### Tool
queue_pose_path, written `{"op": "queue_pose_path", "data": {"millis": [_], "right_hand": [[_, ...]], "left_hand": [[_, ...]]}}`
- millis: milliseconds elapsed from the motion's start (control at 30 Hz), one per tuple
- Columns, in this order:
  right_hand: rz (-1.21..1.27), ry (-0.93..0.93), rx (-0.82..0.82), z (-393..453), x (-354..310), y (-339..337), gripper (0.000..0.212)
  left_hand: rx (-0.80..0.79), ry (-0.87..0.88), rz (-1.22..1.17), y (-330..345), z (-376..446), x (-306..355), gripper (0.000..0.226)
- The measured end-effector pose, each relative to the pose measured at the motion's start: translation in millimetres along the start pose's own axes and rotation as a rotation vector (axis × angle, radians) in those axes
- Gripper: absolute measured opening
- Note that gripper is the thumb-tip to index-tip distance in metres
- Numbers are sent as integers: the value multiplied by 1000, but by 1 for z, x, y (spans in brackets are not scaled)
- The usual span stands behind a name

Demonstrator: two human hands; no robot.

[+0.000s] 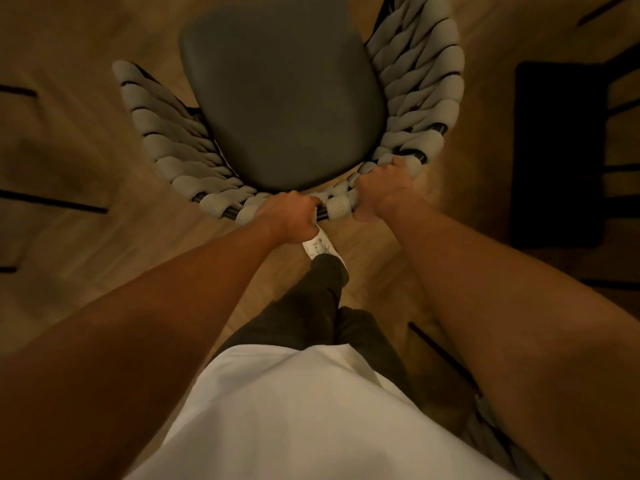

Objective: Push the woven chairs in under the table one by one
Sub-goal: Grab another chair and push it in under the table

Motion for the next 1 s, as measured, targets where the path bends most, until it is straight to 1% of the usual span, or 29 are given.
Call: {"op": "queue_pose_path", "data": {"millis": [133,367,467,633,800,933,1000], "right_hand": [[114,116,27,-32,-8,36,41],[298,257,-20,-88,-40,88,41],[349,330,-33,-104,-56,103,38],[426,450,-42,-127,-86,120,41],[560,583,-84,-152,-125,133,38],[674,687,-113,-166,-164,148,49],[733,735,-123,-174,-187,156,48]], "left_hand": [[-20,105,105,7,-16,14,54],[-64,281,242,24,-44,27,56],[-62,348,328,32,-53,29,56],[-105,469,396,38,-66,28,55],[-123,670,459,52,-80,19,49],[-144,813,547,62,-94,10,44],[-173,889,597,65,-101,5,42]]}}
Point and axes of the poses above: each hand's wrist, its own z-axis towards the middle knuckle, its own y-axis out of the palm, x = y × z, the point moved 2 cm from there along z, towards the middle knuckle, and after that the axes turned 8 degrees about z, right-handed, at the moved point
